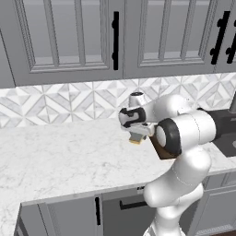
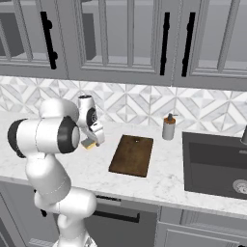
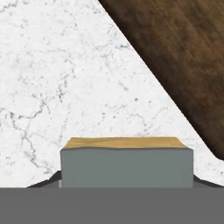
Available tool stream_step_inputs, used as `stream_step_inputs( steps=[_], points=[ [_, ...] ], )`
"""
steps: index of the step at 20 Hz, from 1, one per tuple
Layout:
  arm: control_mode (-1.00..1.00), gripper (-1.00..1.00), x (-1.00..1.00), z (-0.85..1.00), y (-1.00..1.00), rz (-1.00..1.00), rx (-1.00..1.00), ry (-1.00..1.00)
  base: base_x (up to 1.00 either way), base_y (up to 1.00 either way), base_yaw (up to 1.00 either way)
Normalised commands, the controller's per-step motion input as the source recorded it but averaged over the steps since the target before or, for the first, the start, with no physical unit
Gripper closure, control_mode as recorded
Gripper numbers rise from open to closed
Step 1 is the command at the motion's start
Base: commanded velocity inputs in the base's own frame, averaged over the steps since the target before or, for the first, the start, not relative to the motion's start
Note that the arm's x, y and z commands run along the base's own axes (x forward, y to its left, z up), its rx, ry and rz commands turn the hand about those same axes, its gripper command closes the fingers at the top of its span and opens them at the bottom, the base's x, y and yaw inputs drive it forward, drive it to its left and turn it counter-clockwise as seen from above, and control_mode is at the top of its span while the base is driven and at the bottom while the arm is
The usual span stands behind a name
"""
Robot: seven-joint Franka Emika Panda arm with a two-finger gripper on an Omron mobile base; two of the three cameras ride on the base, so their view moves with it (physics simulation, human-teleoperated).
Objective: Pick up the sponge from the counter and clean the cutting board by briefly scrubbing or pressing down on the cutting board. Once finished, release the sponge.
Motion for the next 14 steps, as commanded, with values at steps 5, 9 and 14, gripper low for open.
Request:
stream_step_inputs(
  steps=[5, 9, 14],
  points=[
    [-1.00, 1.00, -0.09, -0.10, 0.33, 0.00, 0.00, 0.06, 0.00, 0.00, 0.00],
    [-1.00, 1.00, 0.00, -0.49, 0.03, 0.00, 0.00, 0.00, 0.00, 0.00, 0.00],
    [-1.00, 1.00, 0.00, -0.61, 0.00, 0.00, 0.00, 0.00, 0.00, 0.00, 0.00]
  ],
)
